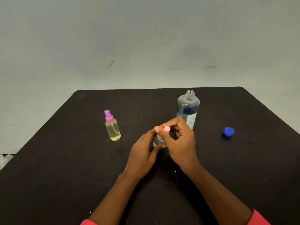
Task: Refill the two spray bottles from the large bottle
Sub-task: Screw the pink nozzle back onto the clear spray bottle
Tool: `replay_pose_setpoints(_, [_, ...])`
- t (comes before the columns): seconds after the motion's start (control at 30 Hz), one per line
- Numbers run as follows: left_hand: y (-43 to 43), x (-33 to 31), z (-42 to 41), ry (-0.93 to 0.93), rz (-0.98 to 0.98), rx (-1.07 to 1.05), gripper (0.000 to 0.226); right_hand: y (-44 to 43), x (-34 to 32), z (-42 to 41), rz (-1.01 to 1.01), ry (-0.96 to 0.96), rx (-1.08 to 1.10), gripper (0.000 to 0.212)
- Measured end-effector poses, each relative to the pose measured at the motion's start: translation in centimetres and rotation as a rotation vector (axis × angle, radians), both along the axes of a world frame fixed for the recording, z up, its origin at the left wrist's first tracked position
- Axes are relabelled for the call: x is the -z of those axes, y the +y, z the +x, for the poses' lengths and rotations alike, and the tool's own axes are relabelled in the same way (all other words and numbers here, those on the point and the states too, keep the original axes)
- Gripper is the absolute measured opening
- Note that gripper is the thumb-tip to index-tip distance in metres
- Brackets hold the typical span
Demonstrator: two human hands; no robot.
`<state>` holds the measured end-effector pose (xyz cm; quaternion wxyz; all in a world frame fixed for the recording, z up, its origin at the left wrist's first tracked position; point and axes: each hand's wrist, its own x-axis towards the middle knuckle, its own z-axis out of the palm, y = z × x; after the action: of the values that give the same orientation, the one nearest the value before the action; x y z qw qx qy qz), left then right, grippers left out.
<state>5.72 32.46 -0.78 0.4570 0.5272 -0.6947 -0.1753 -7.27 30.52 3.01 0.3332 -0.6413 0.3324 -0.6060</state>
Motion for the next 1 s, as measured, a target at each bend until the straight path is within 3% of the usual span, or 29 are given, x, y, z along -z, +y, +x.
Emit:
replay_pose_setpoints(0.17, [0.02, -0.19, 0.09, 0.05, -0.023, -0.017, 0.051, -0.17, -0.07, -0.16, -0.042, 0.031, -0.118, 0.021])
replay_pose_setpoints(0.3, [0.15, -0.23, 0.08, 0.029, -0.017, -0.021, 0.053, -0.13, 0.02, -0.18, -0.041, 0.052, -0.034, 0.003])
replay_pose_setpoints(0.43, [0.03, -0.02, 0.08, 0.007, 0.003, -0.01, 0.051, -0.08, -0.08, -0.19, 0.024, 0.035, -0.011, 0.01])
replay_pose_setpoints(0.67, [0.05, -0.19, 0.15, 0.066, -0.005, -0.038, 0.052, -0.11, 0.06, -0.2, -0.011, 0.047, -0.181, 0.025])
replay_pose_setpoints(0.83, [0.03, -0.07, 0.07, 0.054, 0.008, -0.017, 0.052, -0.28, 0.09, -0.27, -0.021, 0.04, -0.063, 0.005])
replay_pose_setpoints(1.0, [0.05, -0.02, 0.05, 0.019, 0.015, -0.022, 0.053, -0.06, -0.08, -0.13, 0.018, -0.006, -0.055, 0.013])
